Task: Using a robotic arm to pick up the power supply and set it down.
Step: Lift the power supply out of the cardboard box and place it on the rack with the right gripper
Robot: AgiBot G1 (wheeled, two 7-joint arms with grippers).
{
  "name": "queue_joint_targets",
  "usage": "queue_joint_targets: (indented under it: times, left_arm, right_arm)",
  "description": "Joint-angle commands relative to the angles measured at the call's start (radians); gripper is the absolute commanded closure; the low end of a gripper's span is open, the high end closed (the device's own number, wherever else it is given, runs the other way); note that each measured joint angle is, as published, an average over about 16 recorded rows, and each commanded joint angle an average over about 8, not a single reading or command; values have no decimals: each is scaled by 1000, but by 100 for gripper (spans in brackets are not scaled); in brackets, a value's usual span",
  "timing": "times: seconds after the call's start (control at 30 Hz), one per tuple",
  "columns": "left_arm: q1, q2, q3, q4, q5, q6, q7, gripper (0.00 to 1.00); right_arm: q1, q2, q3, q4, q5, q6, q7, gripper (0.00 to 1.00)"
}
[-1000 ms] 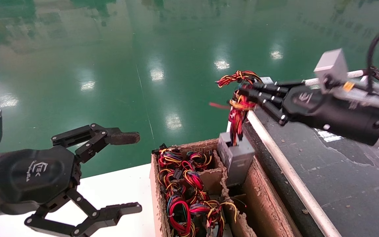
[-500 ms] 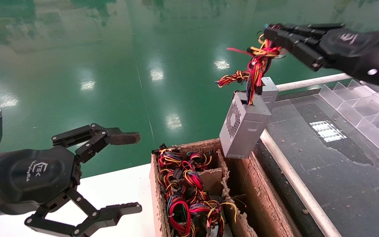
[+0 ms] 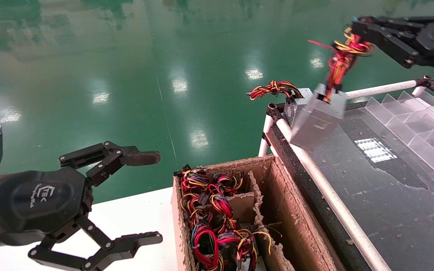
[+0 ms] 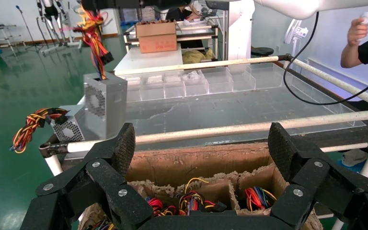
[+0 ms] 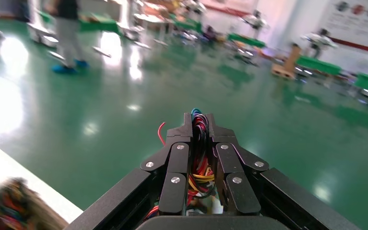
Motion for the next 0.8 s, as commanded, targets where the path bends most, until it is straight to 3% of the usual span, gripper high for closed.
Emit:
queue_joint_targets:
  times: [0.03,0.37,0.8]
  left_arm:
    - [0,0,0,0,0,0,0,0]
    - [0,0,0,0,0,0,0,0]
    - [0,0,0,0,0,0,0,0]
  right_arm:
    - [13,7,-4,-36,-16,5,-25,100]
    - [79,-20,-30,-201,-82,59,-162,100]
    - [131,-133,-62,-333,-143,164,-350,100]
